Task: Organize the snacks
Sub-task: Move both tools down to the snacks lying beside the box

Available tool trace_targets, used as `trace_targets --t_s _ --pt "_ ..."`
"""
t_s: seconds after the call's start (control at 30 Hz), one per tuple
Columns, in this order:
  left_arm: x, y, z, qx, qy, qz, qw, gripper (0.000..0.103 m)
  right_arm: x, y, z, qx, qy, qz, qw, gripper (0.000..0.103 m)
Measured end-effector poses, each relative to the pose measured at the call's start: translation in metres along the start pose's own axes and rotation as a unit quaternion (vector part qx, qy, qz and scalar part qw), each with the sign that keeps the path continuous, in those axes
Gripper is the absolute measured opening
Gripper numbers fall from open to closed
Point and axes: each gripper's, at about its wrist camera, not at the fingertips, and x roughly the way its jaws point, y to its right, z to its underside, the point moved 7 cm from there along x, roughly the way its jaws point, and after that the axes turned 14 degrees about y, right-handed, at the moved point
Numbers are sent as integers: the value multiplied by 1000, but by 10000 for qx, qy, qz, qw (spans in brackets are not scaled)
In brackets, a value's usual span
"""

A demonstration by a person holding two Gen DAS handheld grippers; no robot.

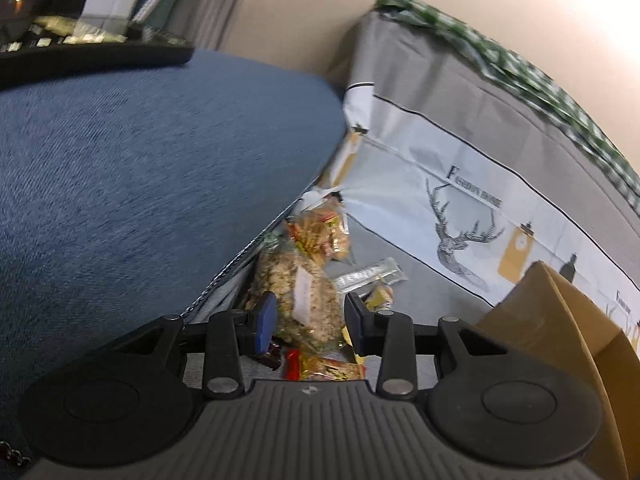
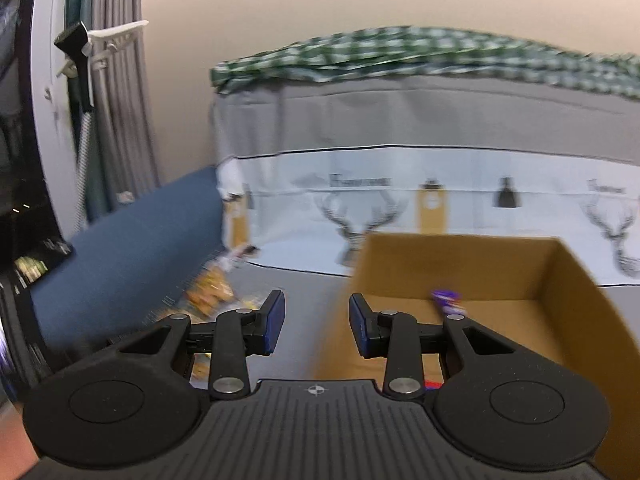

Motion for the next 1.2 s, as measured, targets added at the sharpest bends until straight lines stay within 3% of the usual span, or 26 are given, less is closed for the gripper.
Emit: trace_targets --t_s 0.2,0.37,0.5,0.7,0.8,0.87,0.97,1.2 --pt "10 -13 1 -245 -106 -247 9993 41 79 -61 4 308 -737 -542 9953 39" --pt "17 -12 4 -199 -175 -323 9991 48 141 -95 42 59 -1565 -537 9862 60" --pt "25 -12 7 -174 -231 -384 9988 50 180 -88 73 112 -2019 -270 9790 67" --pt "35 -16 12 -277 -332 -384 9983 50 218 -71 113 402 -2538 17 9664 67" --pt "40 -17 12 -325 -370 -376 9981 50 229 -70 124 446 -2649 37 9632 59" --pt "42 -18 12 -352 -388 -370 9979 50 231 -72 129 333 -2684 36 9627 37" --pt "44 -17 13 -333 -405 -368 9979 49 226 -75 131 132 -2674 34 9635 16" --pt "42 -17 11 -283 -429 -271 9983 28 189 -68 100 -195 -2268 171 9736 9"
